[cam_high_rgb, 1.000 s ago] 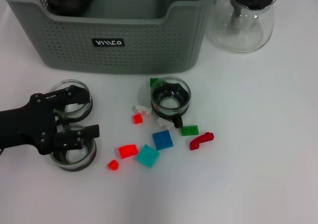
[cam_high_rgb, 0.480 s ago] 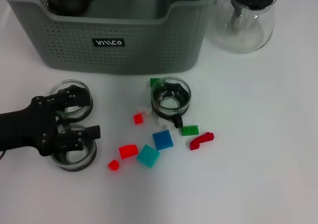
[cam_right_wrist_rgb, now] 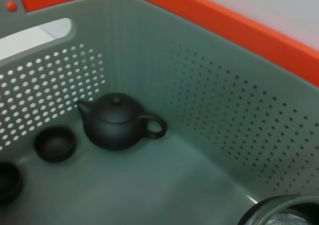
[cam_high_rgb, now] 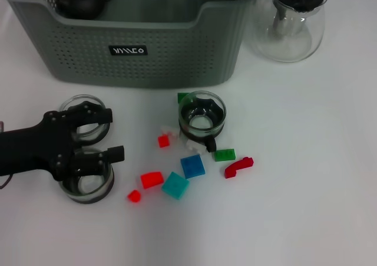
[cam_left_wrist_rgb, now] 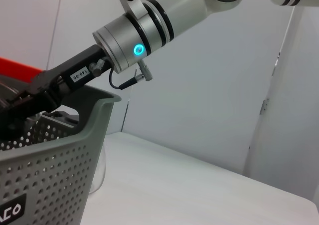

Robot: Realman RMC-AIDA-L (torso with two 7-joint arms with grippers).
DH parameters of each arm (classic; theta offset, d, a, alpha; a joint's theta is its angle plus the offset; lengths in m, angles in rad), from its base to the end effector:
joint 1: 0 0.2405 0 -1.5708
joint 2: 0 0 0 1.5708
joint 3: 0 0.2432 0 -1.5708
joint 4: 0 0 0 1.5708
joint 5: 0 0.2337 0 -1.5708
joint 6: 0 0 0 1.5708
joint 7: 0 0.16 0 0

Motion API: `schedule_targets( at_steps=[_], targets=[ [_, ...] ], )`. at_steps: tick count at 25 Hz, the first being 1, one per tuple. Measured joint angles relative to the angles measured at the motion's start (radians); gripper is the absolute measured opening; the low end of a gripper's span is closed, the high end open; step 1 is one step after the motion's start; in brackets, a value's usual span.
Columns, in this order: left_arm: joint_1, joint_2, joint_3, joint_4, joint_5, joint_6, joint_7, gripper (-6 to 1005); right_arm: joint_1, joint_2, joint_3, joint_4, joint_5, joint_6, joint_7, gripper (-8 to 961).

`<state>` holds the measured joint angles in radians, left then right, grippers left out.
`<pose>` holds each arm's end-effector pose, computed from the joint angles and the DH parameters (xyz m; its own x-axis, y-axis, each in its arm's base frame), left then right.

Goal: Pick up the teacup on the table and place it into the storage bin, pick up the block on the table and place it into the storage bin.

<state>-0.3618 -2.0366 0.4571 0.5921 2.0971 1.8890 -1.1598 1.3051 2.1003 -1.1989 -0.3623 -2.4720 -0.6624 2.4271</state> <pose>-0.3087 0.2614 0.0233 0.7294 0.2971 0.6162 0.4283 -0.9007 -0.0726 0.0615 0.5070 -0.0979 0.8752 -0.4663 -0.1290 -0.4527 -0.6951 -0.5584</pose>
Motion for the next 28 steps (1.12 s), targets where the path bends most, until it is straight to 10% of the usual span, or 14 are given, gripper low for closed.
schedule_targets(
  at_steps=[14, 21, 28],
  targets=[
    [0.005, -0.002, -0.005, 0.000, 0.000, -0.003, 0.000, 839, -0.078, 0.000, 0.004, -0.147, 0.035, -0.024, 0.003, 216],
    [0.007, -0.002, -0.006, 0.000, -0.006, -0.003, 0.000, 839, -0.464, -0.008, 0.014, -0.737, 0.565, -0.224, -0.218, 466],
    [0.000, -0.003, -0.006, 0.000, -0.003, -0.012, 0.000, 839, -0.834, -0.037, 0.139, -1.027, 1.007, -0.823, -0.510, 594]
  ],
)
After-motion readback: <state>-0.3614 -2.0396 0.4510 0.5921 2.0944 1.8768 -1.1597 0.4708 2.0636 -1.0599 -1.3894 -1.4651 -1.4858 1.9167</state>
